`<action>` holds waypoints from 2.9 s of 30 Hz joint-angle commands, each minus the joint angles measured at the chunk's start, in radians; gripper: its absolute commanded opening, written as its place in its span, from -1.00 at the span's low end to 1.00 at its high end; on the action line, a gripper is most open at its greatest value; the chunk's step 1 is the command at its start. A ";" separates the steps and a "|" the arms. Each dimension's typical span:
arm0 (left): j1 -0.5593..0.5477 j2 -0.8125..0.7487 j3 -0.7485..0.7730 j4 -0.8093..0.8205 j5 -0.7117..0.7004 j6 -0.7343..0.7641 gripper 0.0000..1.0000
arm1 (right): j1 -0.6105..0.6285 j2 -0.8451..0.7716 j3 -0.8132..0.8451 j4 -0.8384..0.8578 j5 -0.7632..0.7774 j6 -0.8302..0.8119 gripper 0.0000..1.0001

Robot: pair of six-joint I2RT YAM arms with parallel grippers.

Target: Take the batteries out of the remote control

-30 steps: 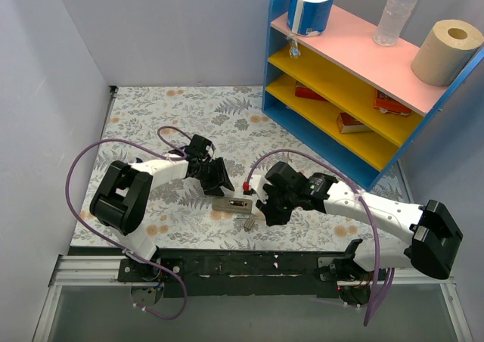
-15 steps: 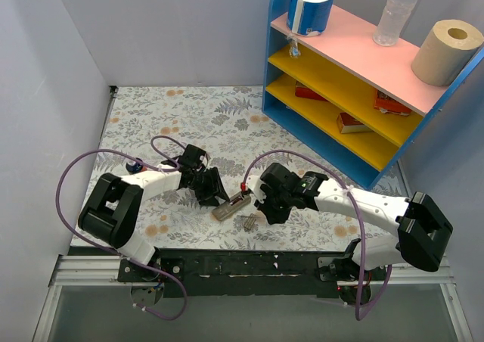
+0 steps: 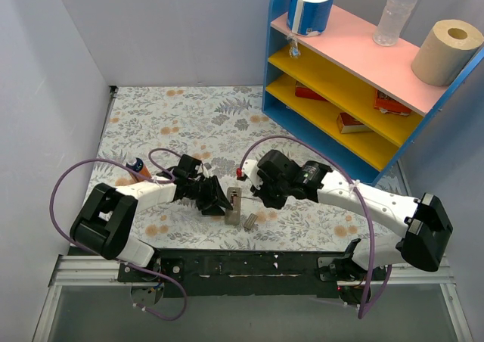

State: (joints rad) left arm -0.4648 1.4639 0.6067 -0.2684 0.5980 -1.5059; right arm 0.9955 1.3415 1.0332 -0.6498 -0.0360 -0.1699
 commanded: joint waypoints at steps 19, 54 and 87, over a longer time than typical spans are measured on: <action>0.084 0.113 0.183 -0.052 -0.058 0.085 -0.24 | 0.003 0.150 0.162 -0.102 0.061 -0.123 -0.97; 0.083 0.220 0.139 0.029 0.013 0.078 -0.48 | 0.042 0.225 0.159 -0.062 0.077 -0.183 -0.97; 0.084 0.257 0.116 0.008 -0.023 0.078 -0.46 | 0.014 0.117 -0.144 0.180 0.058 -0.146 -0.97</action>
State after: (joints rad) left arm -0.3672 1.6901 0.7452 -0.2089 0.6319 -1.4479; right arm 1.0199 1.4628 0.9268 -0.4381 0.0265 -0.3317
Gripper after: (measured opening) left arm 0.265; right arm 0.166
